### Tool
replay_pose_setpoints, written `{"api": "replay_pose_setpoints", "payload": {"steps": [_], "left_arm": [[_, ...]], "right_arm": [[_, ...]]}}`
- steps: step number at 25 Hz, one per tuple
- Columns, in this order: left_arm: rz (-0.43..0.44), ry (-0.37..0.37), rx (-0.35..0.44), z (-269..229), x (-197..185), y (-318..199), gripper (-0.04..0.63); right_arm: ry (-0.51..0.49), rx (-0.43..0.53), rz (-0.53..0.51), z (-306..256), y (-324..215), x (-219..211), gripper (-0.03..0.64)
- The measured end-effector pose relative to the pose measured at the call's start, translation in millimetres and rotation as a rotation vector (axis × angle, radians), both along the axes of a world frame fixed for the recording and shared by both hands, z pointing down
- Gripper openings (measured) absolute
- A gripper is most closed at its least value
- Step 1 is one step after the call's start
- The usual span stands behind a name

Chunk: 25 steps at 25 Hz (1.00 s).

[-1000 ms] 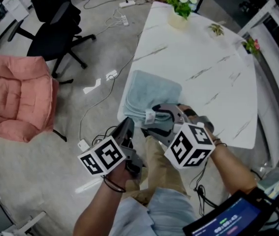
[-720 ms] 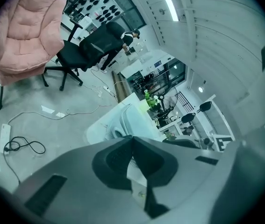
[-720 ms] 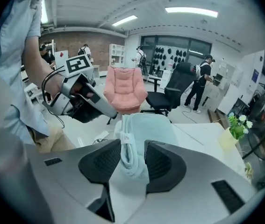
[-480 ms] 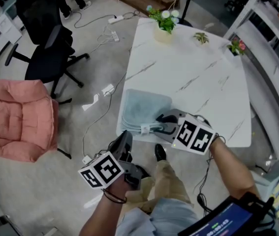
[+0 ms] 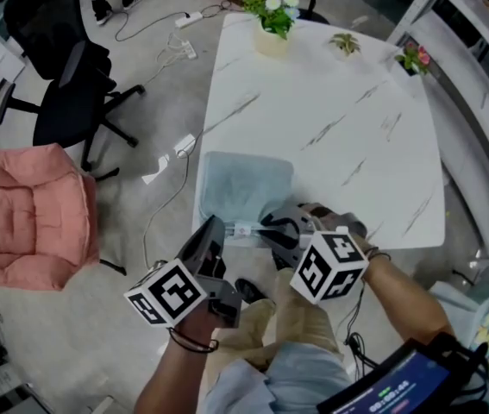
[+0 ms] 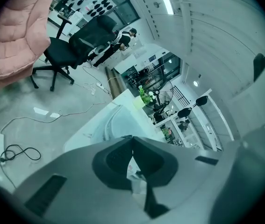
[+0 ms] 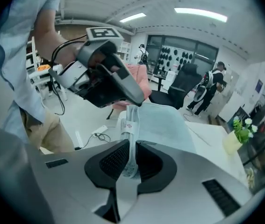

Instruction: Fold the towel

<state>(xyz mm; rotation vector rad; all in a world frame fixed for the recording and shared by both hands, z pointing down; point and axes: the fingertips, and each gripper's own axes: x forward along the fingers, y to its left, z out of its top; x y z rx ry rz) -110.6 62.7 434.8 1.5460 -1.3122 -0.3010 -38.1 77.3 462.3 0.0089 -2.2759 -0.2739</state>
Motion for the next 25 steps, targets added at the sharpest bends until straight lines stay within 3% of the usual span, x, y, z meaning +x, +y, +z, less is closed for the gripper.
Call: {"api": "replay_pose_setpoints", "payload": {"steps": [6, 10, 12, 13, 15, 16, 17, 20, 25], "left_arm": [[0.048, 0.04, 0.007, 3, 22, -14, 0.008], [0.077, 0.018, -0.043, 26, 26, -13, 0.008], [0.079, 0.001, -0.07, 37, 24, -7, 0.008], [0.081, -0.002, -0.077, 39, 24, -5, 0.008], [0.088, -0.011, -0.082, 41, 25, -2, 0.008], [0.092, -0.018, -0.081, 40, 26, -2, 0.008], [0.095, -0.026, -0.08, 41, 26, -1, 0.008], [0.104, -0.038, -0.075, 41, 29, -1, 0.008], [0.093, -0.04, -0.068, 45, 16, -1, 0.008]], "right_arm": [[0.029, 0.117, -0.105, 14, 26, 2, 0.099], [0.032, 0.108, -0.139, 24, 34, 7, 0.17], [-0.052, 0.03, -0.095, 11, 34, 8, 0.198], [-0.127, -0.039, -0.019, -3, 27, 9, 0.186], [-0.247, -0.151, 0.174, -25, -1, 18, 0.078], [-0.271, -0.181, 0.254, -27, -15, 22, 0.018], [-0.274, -0.201, 0.302, -25, -26, 25, 0.018], [-0.218, -0.225, 0.278, -9, -21, 25, 0.018], [-0.113, -0.133, 0.188, 22, -7, 22, 0.018]]}}
